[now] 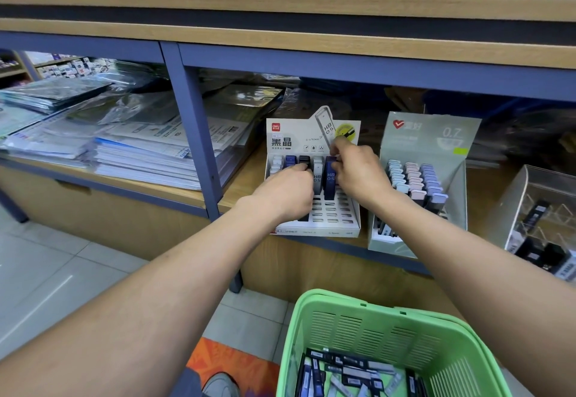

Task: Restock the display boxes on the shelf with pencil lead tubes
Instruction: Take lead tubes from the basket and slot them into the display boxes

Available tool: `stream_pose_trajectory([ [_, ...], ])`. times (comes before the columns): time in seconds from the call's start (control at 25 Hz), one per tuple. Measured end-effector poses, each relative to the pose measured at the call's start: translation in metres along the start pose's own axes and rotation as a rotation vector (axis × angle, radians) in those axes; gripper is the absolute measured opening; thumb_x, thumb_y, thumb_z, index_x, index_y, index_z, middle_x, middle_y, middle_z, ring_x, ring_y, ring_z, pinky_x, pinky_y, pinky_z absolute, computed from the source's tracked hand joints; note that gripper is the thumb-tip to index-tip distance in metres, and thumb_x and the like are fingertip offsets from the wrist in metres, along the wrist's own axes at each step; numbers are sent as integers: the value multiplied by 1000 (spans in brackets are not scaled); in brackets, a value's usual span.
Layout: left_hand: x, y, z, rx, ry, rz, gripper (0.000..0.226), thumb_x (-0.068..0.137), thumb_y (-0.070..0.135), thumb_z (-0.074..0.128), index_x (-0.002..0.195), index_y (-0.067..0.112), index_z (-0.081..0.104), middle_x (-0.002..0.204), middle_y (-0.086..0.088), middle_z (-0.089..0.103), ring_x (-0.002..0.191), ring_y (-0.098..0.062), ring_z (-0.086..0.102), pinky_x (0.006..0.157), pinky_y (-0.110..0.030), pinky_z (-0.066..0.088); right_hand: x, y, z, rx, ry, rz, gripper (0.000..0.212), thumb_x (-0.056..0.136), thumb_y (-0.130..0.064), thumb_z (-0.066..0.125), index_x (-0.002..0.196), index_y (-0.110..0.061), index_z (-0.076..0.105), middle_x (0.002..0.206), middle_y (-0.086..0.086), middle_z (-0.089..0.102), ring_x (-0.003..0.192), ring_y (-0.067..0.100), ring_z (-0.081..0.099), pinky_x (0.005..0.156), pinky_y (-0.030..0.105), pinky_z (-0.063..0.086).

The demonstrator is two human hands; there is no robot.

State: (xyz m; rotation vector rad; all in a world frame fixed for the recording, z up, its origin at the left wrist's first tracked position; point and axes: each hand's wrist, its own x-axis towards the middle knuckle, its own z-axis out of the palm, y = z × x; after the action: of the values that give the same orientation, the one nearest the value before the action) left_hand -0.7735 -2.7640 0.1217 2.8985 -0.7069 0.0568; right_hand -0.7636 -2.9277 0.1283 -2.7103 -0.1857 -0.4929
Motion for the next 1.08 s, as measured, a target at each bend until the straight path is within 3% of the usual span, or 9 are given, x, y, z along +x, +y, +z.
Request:
stream_pose_trajectory([
  [0.16, 0, 0, 0, -1, -6, 13, 18, 98, 15, 42, 108, 8, 56, 121, -10, 55, 120, -32, 54, 100, -47, 47, -2, 3, 4, -81, -26, 25, 18, 93, -8, 59, 101, -21, 67, 96, 10, 65, 92, 37, 64, 69, 34, 45],
  [0.4, -5, 5, -6, -20, -3, -32, 19, 98, 15, 43, 108, 8, 58, 125, -8, 53, 120, -31, 54, 96, -43, 49, -4, -5, -5, -131, 37, -12, 23, 91, -9, 59, 107, -15, 74, 113, 10, 62, 96, 37, 63, 74, 41, 54],
  [0.6, -27, 31, -22, 43, 296, 38, 23, 96, 16, 47, 110, 5, 60, 121, -12, 56, 112, -33, 55, 90, -44, 48, -75, -6, -21, 171, 207, 2, 26, 88, -9, 55, 96, -19, 77, 97, 2, 67, 91, 27, 63, 78, 40, 53],
  [0.68, -43, 55, -17, 103, 334, 109, 19, 94, 17, 49, 108, 7, 59, 112, -11, 58, 103, -33, 58, 77, -43, 47, -122, 3, -13, 233, 127, 67, 23, 82, -13, 56, 88, -21, 77, 90, 1, 73, 87, 27, 66, 78, 39, 54],
  [0.76, -62, 80, 4, 193, 231, 195, 17, 92, 14, 50, 107, 10, 57, 108, -10, 61, 95, -34, 63, 64, -39, 40, -166, 19, 8, 191, -131, 180, 20, 81, -16, 57, 85, -21, 76, 87, 2, 75, 84, 28, 68, 74, 38, 55],
  [0.84, -79, 103, 43, 239, -11, 267, 17, 91, 11, 50, 107, 11, 58, 108, -10, 64, 93, -35, 66, 64, -37, 37, -204, 44, 32, 75, -406, 255, 23, 81, -17, 54, 88, -20, 76, 90, 6, 76, 87, 30, 69, 72, 37, 55],
  [0.92, -92, 117, 91, 287, -287, 318, 19, 91, 8, 53, 107, 10, 61, 108, -12, 67, 94, -35, 67, 67, -38, 44, -232, 72, 57, 32, -623, 305, 25, 83, -14, 52, 90, -19, 76, 96, 8, 76, 90, 29, 70, 74, 35, 55],
  [1.08, -105, 133, 172, 299, -675, 314, 15, 93, 0, 56, 104, 3, 65, 93, -11, 64, 82, -26, 63, 78, -37, 57, -265, 114, 97, 28, -811, 398, 21, 90, -3, 54, 97, -16, 69, 103, 7, 71, 91, 22, 64, 74, 28, 46],
])
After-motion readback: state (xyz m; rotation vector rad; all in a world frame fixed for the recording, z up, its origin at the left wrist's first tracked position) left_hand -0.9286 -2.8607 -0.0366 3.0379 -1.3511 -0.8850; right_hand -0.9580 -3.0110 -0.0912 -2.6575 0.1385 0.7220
